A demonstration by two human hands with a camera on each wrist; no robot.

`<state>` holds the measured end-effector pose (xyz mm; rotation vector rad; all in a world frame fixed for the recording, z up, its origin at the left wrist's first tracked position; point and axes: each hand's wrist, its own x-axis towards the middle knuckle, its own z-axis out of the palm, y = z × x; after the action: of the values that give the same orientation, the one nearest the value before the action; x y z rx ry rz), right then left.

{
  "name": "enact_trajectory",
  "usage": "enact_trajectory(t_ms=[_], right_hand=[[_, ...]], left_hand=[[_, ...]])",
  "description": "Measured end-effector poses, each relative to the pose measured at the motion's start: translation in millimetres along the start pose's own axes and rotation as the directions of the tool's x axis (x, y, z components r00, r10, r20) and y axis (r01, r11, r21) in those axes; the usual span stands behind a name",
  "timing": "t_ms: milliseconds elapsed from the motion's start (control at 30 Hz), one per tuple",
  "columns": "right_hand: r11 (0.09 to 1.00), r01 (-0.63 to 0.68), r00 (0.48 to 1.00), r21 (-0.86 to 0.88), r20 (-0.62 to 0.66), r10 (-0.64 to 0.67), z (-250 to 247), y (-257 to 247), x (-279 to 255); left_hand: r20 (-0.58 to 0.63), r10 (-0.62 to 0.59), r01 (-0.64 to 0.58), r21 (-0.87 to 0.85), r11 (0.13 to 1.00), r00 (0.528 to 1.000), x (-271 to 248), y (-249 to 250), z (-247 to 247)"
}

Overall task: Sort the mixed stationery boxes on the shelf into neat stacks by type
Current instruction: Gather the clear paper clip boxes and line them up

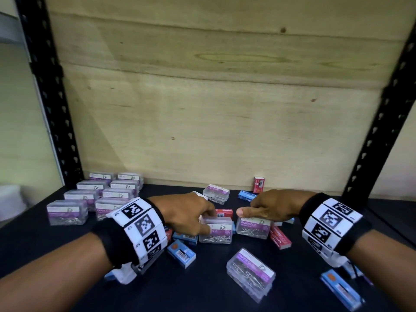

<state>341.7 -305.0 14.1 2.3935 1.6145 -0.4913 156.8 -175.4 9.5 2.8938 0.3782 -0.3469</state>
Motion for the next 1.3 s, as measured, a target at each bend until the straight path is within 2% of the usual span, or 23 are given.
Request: enact_trajectory(t_ms=[233, 500, 700, 833, 1000, 1200, 1300], right_hand=[[1.0, 0.009, 1.0, -0.02, -0.026, -0.01, 4, 3, -2], [0.999, -0.033, 0.998, -0.04, 0.043, 0.035, -4, 10, -8], [1.0, -0.002, 0.999, -0.005, -0.041, 0.002, -19, -3, -11], [0.998, 0.062, 0.995, 0.028, -0.082, -0.06, -34, -31, -9], [0.982, 0.189, 0.978, -0.026, -0.084, -0.19, -47, -83, 9], [0.935, 0.348, 0.93, -0.065, -0.107, -0.353, -51, -156, 35], [0.904, 0.409, 0.9, -0.125, -0.106, -0.422, -51, -193, 48]], left_hand=[[-0.038, 0.009, -0.013, -0.119, 0.993, 0.999, 1, -11, 0], [-0.059, -0.023, 0.009, -0.234, 0.972, 0.998, -10, -25, -15], [-0.087, -0.079, 0.063, -0.172, 0.983, 0.993, -27, -42, -24], [-0.074, -0.135, 0.12, -0.178, 0.977, 0.988, -50, -58, -29], [-0.084, -0.247, 0.224, -0.217, 0.95, 0.965, -96, -88, -37], [-0.061, -0.408, 0.393, -0.175, 0.903, 0.911, -153, -135, -35], [-0.038, -0.495, 0.484, -0.149, 0.862, 0.868, -174, -159, -27]])
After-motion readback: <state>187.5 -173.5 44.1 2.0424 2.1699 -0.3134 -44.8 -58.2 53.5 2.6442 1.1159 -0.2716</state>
